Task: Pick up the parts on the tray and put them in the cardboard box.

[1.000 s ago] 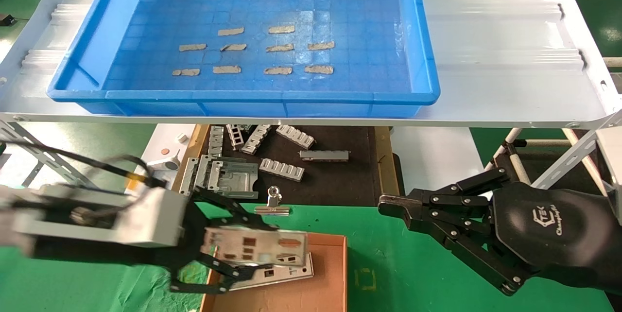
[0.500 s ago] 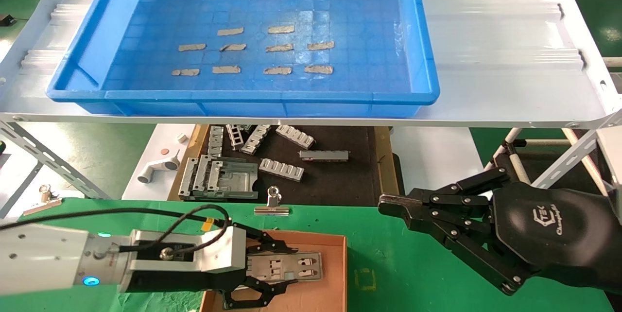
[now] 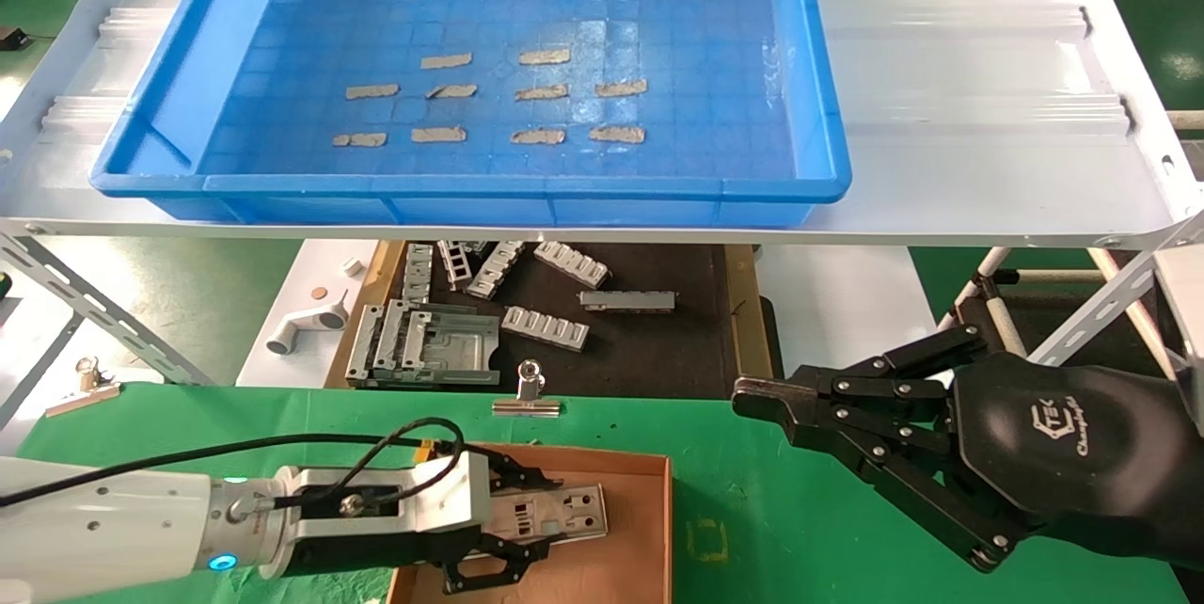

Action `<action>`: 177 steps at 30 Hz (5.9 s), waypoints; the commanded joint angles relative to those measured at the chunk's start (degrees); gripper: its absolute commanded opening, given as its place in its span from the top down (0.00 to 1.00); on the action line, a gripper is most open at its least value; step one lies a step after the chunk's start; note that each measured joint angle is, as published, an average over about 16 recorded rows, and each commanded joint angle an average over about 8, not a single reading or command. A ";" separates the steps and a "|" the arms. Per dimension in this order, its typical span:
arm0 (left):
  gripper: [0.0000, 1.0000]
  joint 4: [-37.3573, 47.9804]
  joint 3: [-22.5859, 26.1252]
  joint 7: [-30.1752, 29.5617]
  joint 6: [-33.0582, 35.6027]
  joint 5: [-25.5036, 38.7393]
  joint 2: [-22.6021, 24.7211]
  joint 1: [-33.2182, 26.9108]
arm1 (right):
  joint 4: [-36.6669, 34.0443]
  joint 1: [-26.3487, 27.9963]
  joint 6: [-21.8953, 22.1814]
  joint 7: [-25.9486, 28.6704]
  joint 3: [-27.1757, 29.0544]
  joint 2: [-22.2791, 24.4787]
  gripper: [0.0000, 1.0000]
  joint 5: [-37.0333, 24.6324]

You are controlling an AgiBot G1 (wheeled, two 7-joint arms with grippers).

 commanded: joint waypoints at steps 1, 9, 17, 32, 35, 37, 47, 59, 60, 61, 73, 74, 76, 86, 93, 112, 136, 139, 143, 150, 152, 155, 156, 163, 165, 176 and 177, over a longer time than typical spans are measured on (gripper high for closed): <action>1.00 0.64 -0.09 0.34 -0.51 -0.05 0.43 0.23 | 0.00 0.00 0.00 0.00 0.00 0.00 1.00 0.00; 1.00 3.60 -0.08 0.82 0.03 -0.62 1.96 0.16 | 0.00 0.00 0.00 0.00 0.00 0.00 1.00 0.00; 1.00 4.81 -0.02 1.32 1.04 -1.01 2.07 0.32 | 0.00 0.00 0.00 0.00 0.00 0.00 1.00 0.00; 0.96 5.40 0.21 1.26 0.91 -1.17 2.05 1.37 | 0.00 0.00 0.00 0.00 0.00 0.00 1.00 0.00; 0.88 5.34 0.30 1.11 0.77 -1.11 2.06 1.55 | 0.00 0.00 0.00 0.00 0.00 0.00 1.00 0.00; 0.78 5.35 0.36 1.01 0.61 -1.01 2.09 1.61 | 0.00 0.00 0.00 0.00 0.00 0.00 1.00 0.00; 0.24 5.46 0.34 0.68 -0.09 -0.73 2.05 1.50 | 0.00 0.00 0.00 0.00 0.00 0.00 1.00 0.00; 0.00 5.54 0.39 0.43 -0.41 -0.51 1.90 1.48 | 0.00 0.00 0.00 0.00 0.00 0.00 0.97 0.00; 0.00 5.53 0.34 0.41 -0.44 -0.56 1.90 1.46 | 0.00 0.00 0.00 0.00 0.00 0.00 0.91 0.00; 0.00 5.53 0.29 0.40 -0.47 -0.62 1.90 1.44 | 0.00 0.00 0.00 0.00 0.00 0.00 0.79 0.00; 0.00 5.30 -0.49 0.57 -0.31 -1.29 0.90 0.80 | 0.00 0.00 0.00 0.00 0.00 0.00 0.00 0.00; 0.00 5.09 -0.54 0.52 -0.22 -1.37 0.70 0.78 | 0.00 0.00 0.00 0.00 0.00 0.00 0.00 0.00; 0.00 4.64 -0.66 0.26 0.15 -1.71 0.26 0.80 | 0.00 0.00 0.00 0.00 0.00 0.00 0.00 0.00; 0.00 3.93 -0.78 -1.43 1.62 -3.42 -1.02 0.95 | -0.02 -0.02 0.02 0.00 0.01 0.00 0.00 0.01; 0.00 3.98 -0.77 -1.17 1.53 -3.31 -0.88 0.97 | -0.02 -0.01 0.01 0.00 0.01 0.00 0.00 0.00; 0.00 2.43 -4.93 -2.98 4.68 -4.98 -1.79 1.78 | -0.02 -0.01 0.01 0.00 0.01 0.00 0.00 0.00; 0.00 -3.23 -19.64 -10.20 16.53 -12.03 -5.65 4.48 | -0.02 -0.01 0.01 0.00 0.01 0.00 0.00 0.00; 0.00 -3.93 -21.48 -11.10 18.01 -12.91 -6.13 4.82 | -0.02 -0.01 0.01 0.00 0.01 0.00 0.00 0.00; 0.00 -4.87 -23.91 -12.30 19.97 -14.07 -6.77 5.26 | -0.02 -0.01 0.01 0.00 0.01 0.00 0.00 0.00; 0.00 -6.52 -28.21 -14.41 23.43 -16.13 -7.90 6.06 | -0.02 -0.01 0.01 0.00 0.01 0.00 0.00 0.00; 0.00 -6.99 -29.43 -15.00 24.41 -16.71 -8.22 6.28 | -0.02 -0.01 0.01 0.00 0.01 0.00 0.00 0.00; 0.00 -7.70 -31.27 -15.91 25.89 -17.59 -8.70 6.62 | -0.02 -0.01 0.01 0.00 0.01 0.00 0.00 0.00; 0.00 -7.93 -31.89 -16.21 26.39 -17.89 -8.87 6.73 | -0.02 -0.01 0.01 0.00 0.01 0.00 0.00 0.00; 0.00 -9.51 -36.00 -18.23 29.70 -19.86 -9.95 7.49 | -0.02 -0.01 0.02 0.00 0.00 0.01 0.00 0.00; 0.00 -9.91 -37.05 -18.74 30.55 -20.36 -10.22 7.68 | -0.02 -0.02 0.02 -0.01 0.01 0.01 0.00 0.00; 0.00 -10.47 -38.49 -19.31 31.76 -21.20 -10.63 8.00 | -0.04 -0.03 0.04 -0.01 0.01 0.01 0.00 0.00; 0.00 -10.44 -38.40 -19.28 31.68 -21.16 -10.61 7.99 | -0.04 -0.03 0.04 -0.01 0.01 0.01 0.00 0.01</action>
